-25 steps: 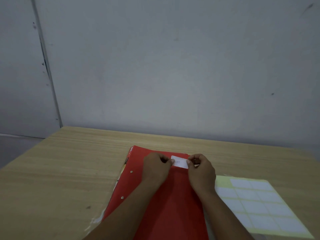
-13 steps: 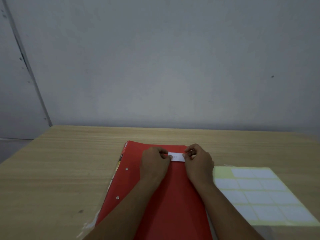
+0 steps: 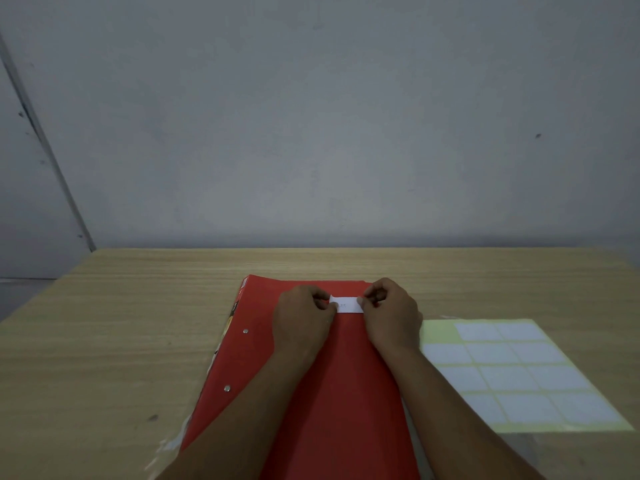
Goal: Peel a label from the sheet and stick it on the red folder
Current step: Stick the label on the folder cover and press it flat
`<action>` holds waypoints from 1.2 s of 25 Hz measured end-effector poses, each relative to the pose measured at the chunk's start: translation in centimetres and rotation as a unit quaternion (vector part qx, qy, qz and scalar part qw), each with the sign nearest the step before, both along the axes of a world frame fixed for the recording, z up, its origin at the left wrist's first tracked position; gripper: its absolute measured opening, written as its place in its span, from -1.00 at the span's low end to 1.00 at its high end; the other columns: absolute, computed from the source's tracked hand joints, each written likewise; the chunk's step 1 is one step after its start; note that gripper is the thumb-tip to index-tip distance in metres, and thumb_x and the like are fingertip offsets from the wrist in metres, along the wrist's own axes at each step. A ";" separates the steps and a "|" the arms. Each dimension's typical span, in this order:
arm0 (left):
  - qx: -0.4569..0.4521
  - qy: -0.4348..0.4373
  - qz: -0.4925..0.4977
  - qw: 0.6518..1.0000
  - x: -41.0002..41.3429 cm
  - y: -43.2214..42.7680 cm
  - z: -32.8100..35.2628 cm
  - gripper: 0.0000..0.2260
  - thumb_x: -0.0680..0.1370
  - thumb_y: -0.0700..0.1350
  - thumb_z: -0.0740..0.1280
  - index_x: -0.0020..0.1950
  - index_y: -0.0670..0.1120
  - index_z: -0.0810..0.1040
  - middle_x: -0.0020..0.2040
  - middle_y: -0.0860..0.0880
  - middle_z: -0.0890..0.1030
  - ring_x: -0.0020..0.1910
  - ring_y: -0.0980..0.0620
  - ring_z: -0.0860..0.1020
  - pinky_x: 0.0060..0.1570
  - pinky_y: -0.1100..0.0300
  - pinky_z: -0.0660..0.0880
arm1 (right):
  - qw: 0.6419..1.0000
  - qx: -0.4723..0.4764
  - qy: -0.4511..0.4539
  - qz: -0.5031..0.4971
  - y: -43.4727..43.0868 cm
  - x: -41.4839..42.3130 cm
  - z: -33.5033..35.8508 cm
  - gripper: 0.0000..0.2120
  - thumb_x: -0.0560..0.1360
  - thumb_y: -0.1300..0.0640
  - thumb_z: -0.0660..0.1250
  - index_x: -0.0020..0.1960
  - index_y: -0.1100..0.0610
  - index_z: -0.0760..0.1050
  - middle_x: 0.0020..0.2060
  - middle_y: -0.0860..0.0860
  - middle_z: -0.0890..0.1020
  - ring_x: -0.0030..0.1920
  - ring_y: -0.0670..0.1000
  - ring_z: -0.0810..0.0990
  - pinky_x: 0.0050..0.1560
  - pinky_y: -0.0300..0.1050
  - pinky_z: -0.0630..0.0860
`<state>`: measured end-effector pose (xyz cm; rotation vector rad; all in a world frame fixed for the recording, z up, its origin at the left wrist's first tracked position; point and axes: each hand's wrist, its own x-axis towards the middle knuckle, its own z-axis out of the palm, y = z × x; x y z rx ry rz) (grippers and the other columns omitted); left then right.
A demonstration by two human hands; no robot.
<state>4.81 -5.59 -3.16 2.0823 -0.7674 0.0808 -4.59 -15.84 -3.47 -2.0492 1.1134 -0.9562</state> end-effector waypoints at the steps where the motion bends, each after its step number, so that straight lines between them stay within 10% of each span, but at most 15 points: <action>1: 0.000 -0.001 -0.001 1.000 0.0 0.0 0.0 -0.85 0.42 -0.04 0.47 -0.03 0.02 0.72 -0.26 0.11 0.68 -0.24 0.19 0.62 -0.13 0.14 0.59 | 1.000 -0.002 0.000 0.000 0.0 0.0 -0.1 -0.87 0.39 0.06 0.49 -0.20 -0.03 0.53 -0.36 -0.21 0.57 -0.16 -0.05 0.60 0.05 0.05 0.49; 30: 0.043 -0.077 -0.013 0.996 -0.1 0.1 -1.1 -0.81 0.53 -0.02 0.35 0.08 0.09 0.70 -0.10 0.08 0.57 -0.10 0.08 0.55 -0.22 0.20 0.36 | 0.997 -0.059 0.055 -0.004 0.0 0.4 -0.6 -0.88 0.47 0.17 0.31 -0.15 -0.03 0.56 -0.19 -0.09 0.62 -0.06 0.05 0.57 -0.04 -0.02 0.31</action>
